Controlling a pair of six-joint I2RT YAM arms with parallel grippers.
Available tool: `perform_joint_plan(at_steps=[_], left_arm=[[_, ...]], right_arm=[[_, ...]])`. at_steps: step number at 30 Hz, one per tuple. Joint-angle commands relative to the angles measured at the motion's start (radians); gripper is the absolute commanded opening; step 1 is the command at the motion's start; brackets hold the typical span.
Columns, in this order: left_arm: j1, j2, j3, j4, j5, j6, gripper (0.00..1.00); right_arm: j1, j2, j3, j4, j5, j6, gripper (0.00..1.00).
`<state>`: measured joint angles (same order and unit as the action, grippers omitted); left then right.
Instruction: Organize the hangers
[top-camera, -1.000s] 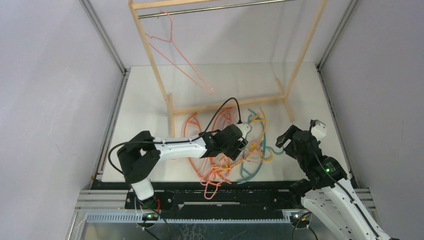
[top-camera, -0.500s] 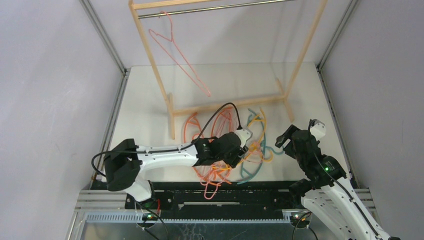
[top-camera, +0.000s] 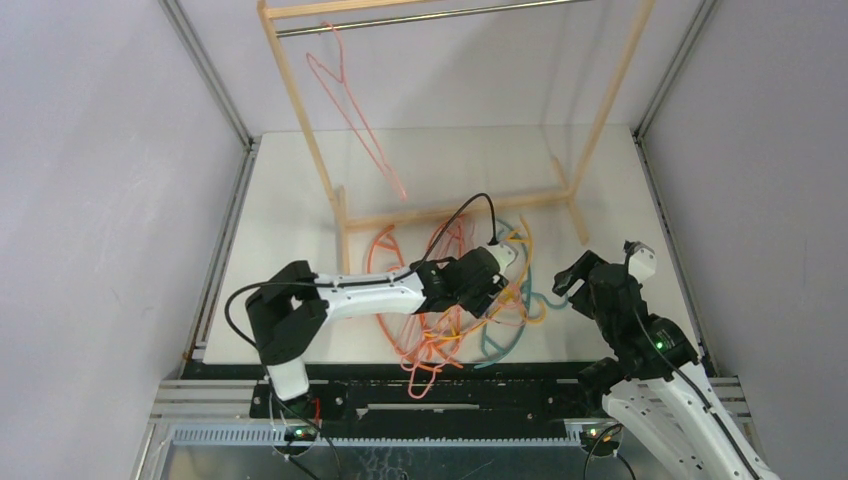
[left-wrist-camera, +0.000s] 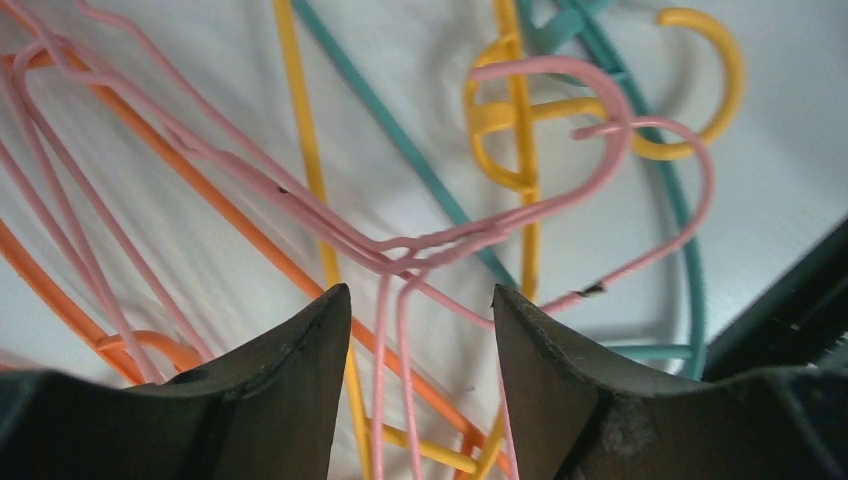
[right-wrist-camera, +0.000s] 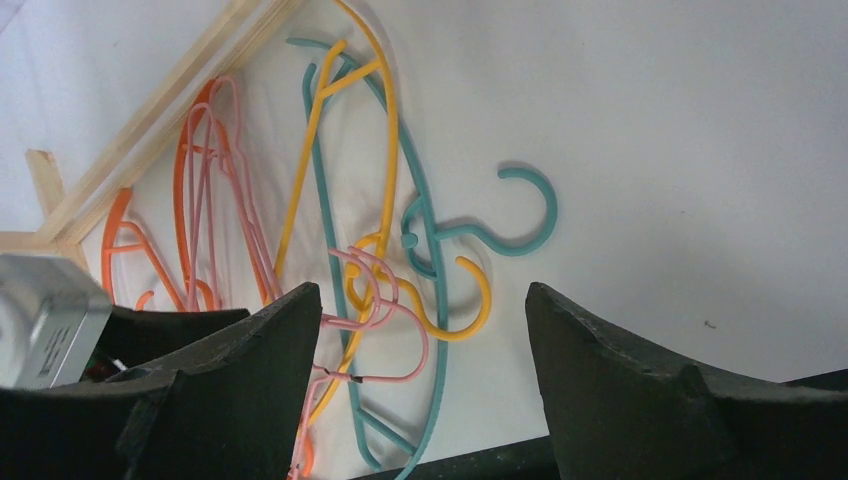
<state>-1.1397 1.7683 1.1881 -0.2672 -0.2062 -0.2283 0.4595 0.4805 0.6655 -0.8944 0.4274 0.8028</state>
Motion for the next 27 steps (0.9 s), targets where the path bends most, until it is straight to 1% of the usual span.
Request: perform_joint_plan(at_steps=[1,8,11,13,23,24,26,27], left_arm=[[0.038,0.023,0.022,0.024,-0.004,0.037,0.59],[0.040,0.036,-0.005,0.039,0.004,0.030,0.58],[0.040,0.045,-0.001,0.040,0.007,0.025,0.51],[0.040,0.055,0.002,0.040,0.007,0.024,0.49],[0.041,0.085,-0.013,0.056,-0.006,0.015,0.48],[0.040,0.088,-0.011,0.058,-0.006,0.016,0.46],[0.040,0.093,-0.004,0.057,-0.009,0.018,0.39],[0.040,0.099,-0.001,0.058,-0.009,0.018,0.39]], right_arm=[[-0.003,-0.003,0.001,0.003,0.001,0.021,0.83],[-0.004,0.027,0.000,0.028,-0.005,0.019,0.83],[-0.003,0.037,0.001,0.033,-0.006,0.018,0.82],[-0.004,0.041,0.002,0.037,-0.006,0.016,0.82],[-0.003,0.021,0.001,0.027,-0.007,0.013,0.82],[-0.003,0.021,0.001,0.026,-0.009,0.013,0.82],[-0.004,0.020,0.001,0.024,-0.010,0.013,0.82],[-0.003,0.020,0.000,0.024,-0.011,0.013,0.82]])
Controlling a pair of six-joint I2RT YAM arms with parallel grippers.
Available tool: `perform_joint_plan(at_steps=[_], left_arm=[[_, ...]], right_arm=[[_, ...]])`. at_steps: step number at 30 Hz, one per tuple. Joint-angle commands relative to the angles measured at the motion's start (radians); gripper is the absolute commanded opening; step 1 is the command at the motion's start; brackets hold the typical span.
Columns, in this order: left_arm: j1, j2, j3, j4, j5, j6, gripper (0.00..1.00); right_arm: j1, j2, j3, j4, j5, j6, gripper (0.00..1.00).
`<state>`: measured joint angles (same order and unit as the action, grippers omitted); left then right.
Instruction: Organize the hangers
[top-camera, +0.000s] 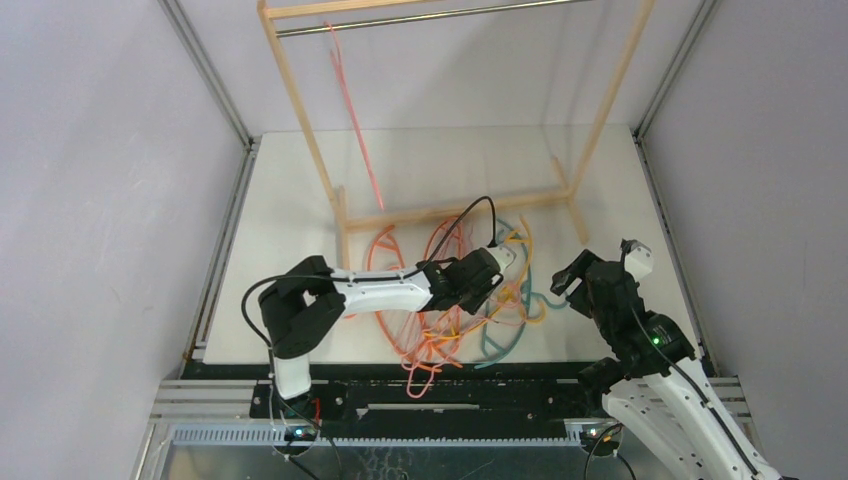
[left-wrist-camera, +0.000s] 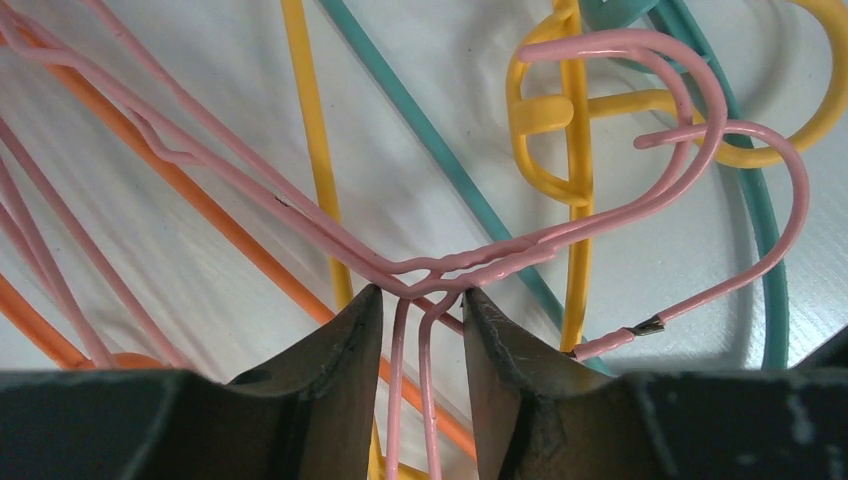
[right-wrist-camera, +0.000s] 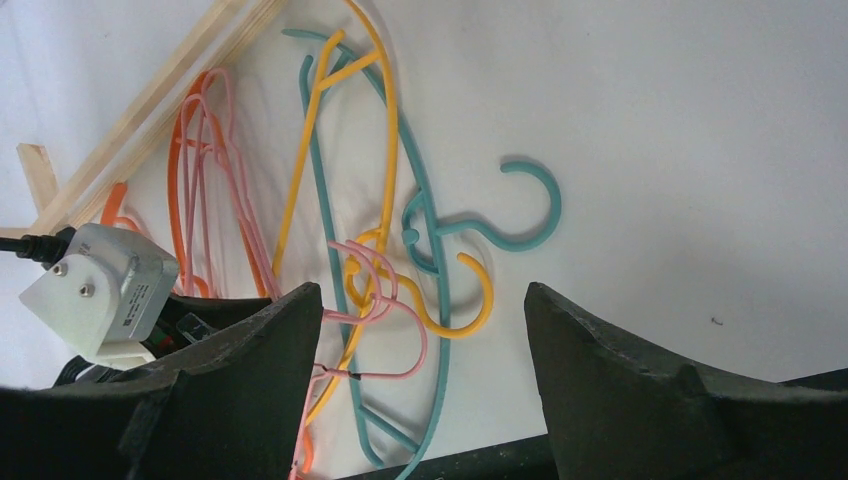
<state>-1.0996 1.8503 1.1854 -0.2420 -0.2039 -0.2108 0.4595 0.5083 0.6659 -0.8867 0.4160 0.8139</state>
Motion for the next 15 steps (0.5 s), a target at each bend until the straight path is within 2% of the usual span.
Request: perform_joint_plan(at_steps=[1,5,10,12,15], left_arm=[[0.001,0.021,0.006,0.032,-0.012,0.002,0.42],[0.001,0.030,0.018,0.022,-0.010,0.004,0.43],[0.001,-0.034,0.036,-0.028,-0.038,0.019,0.42],[0.001,-0.072,0.048,-0.048,-0.053,0.036,0.39],[0.007,-0.106,0.062,-0.062,-0.061,0.058,0.27]], right_arm=[[-0.004,-0.008,0.001,0.016,-0.001,0.002,0.82],[-0.004,-0.007,0.007,0.012,-0.006,-0.003,0.82],[-0.003,-0.004,0.011,0.012,-0.004,-0.006,0.82],[-0.003,-0.002,0.011,0.012,-0.003,-0.001,0.82],[-0.003,0.001,0.012,0.013,0.000,0.004,0.82]])
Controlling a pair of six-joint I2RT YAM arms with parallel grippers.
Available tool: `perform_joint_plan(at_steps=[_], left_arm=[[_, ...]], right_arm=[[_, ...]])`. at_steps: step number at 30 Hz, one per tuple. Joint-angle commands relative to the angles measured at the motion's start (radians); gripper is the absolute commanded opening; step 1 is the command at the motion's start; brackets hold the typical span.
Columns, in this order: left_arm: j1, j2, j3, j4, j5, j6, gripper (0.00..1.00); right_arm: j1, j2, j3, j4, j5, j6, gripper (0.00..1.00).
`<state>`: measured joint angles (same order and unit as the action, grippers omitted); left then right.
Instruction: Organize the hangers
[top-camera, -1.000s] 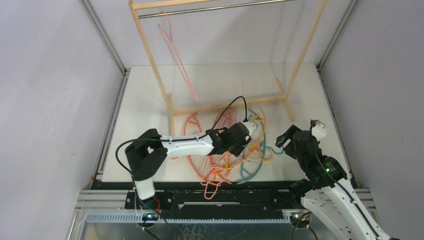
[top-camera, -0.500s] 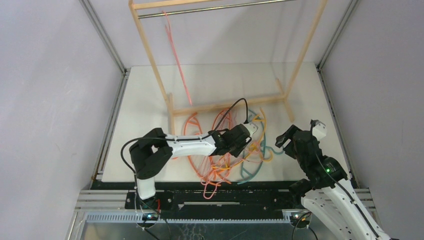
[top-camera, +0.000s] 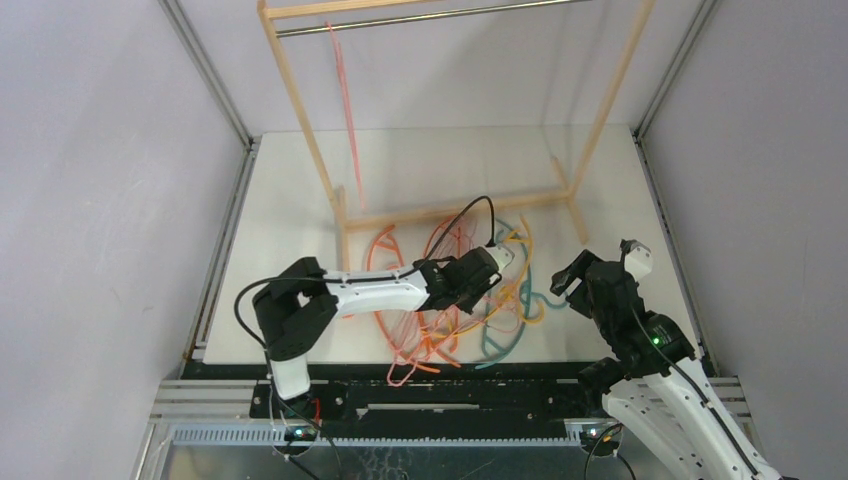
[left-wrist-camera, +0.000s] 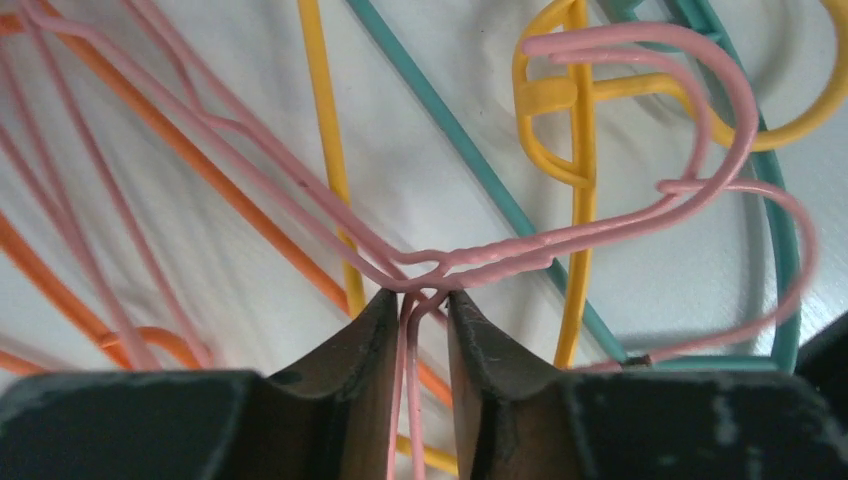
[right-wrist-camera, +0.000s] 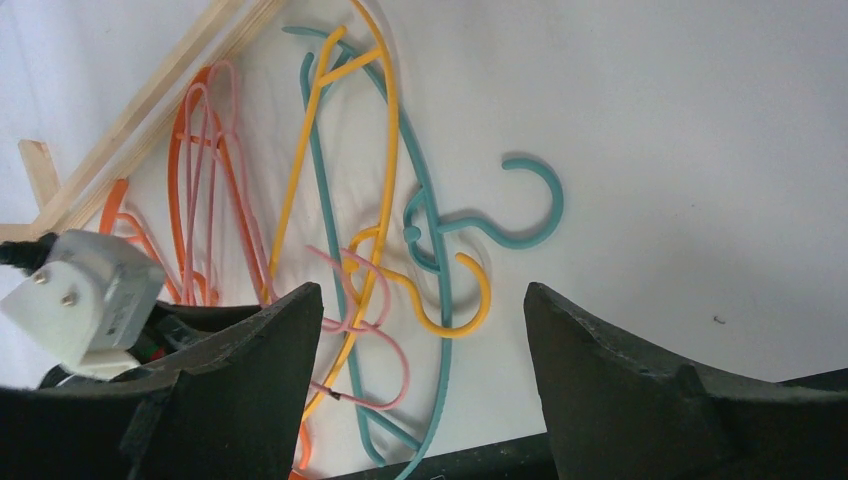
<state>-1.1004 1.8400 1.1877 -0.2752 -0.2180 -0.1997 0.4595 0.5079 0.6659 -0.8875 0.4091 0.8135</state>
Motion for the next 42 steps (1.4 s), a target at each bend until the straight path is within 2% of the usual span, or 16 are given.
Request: perform_joint_plan(at_steps=[1,5,16,18,21,27,32,42], left_arm=[[0.014,-0.098,0.063,-0.031,-0.041,0.048,0.25],[0.026,-0.090,0.072,-0.045,-0.031,0.043,0.18],[0.025,-0.222,0.136,-0.123,-0.058,0.047,0.17],[0.027,-0.244,0.158,-0.146,-0.078,0.049,0.13],[0.033,-0.265,0.184,-0.184,-0.098,0.053,0.01],[0.046,-0.281,0.176,-0.213,-0.126,0.051,0.00],[0.055,-0.302,0.061,-0.157,-0.139,0.031,0.00],[0.123,-0.415,0.037,-0.236,-0.188,0.042,0.00]], right_arm=[[-0.002,0.002,0.011,0.015,0.007,0.004,0.82],[-0.004,-0.004,0.010,0.017,-0.002,0.006,0.82],[-0.003,-0.046,-0.008,-0.007,0.003,0.026,0.82],[-0.003,-0.046,-0.011,-0.006,-0.001,0.030,0.82],[-0.003,-0.046,-0.012,-0.002,-0.002,0.027,0.82],[-0.004,-0.049,-0.011,0.007,-0.008,0.015,0.82],[-0.003,-0.059,-0.012,-0.001,-0.010,0.009,0.82],[-0.004,-0.061,-0.011,-0.002,-0.021,0.016,0.82]])
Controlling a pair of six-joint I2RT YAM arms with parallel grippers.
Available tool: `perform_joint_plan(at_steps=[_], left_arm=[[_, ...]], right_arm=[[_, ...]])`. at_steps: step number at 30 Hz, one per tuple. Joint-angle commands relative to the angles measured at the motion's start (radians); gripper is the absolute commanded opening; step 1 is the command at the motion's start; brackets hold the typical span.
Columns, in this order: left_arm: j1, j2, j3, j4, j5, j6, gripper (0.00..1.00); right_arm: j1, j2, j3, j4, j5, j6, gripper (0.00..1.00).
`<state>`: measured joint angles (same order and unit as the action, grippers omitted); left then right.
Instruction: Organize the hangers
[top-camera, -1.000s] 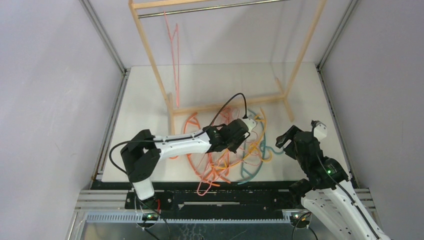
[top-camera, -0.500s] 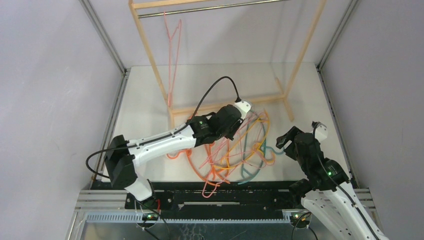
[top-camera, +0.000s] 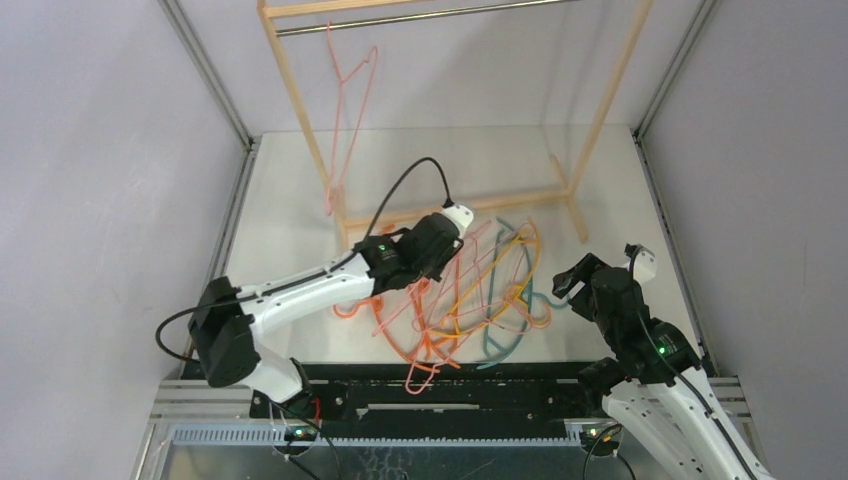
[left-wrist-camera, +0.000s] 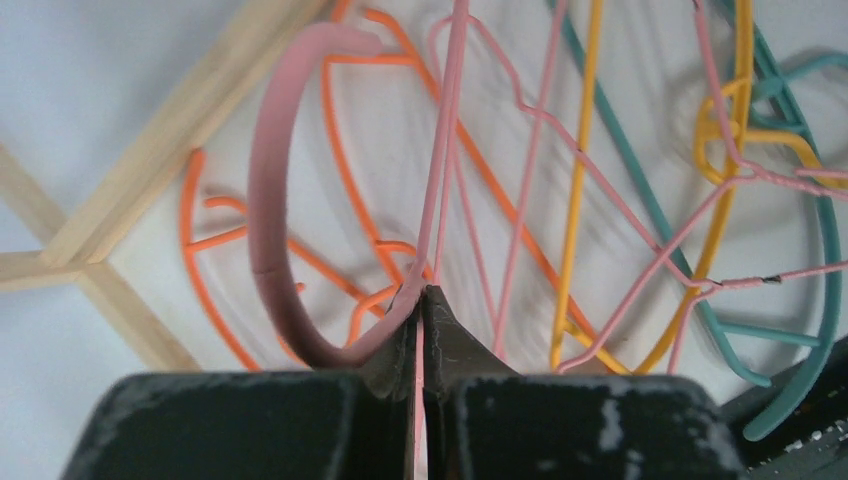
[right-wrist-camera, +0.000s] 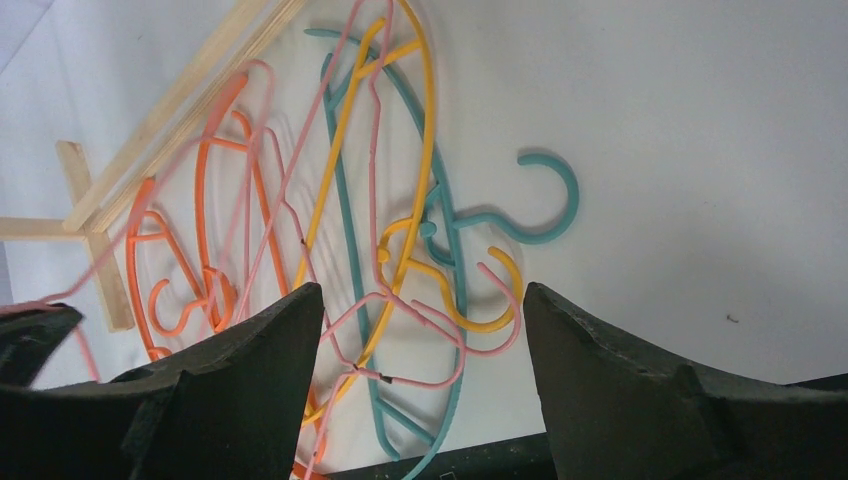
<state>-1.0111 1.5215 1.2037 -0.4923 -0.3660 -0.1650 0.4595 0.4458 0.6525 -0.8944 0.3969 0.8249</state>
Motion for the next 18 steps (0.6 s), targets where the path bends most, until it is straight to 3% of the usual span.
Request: perform_joint_plan(at_steps=[1,14,18], left_arm=[[0.034,-0.108,0.036,-0.027,-0.042,0.008,0.00],[0.034,-0.243,0.232,-0.114,-0.074,-0.030,0.00],[0.034,-0.229,0.358,-0.114,-0.090,-0.036,0.00]], right_arm=[[-0.003,0.003,0.002,0.006,-0.010,0.005,0.82],[-0.004,-0.004,0.001,0.012,-0.018,0.012,0.79],[-0.003,-0.027,0.005,0.011,-0.009,0.023,0.76]])
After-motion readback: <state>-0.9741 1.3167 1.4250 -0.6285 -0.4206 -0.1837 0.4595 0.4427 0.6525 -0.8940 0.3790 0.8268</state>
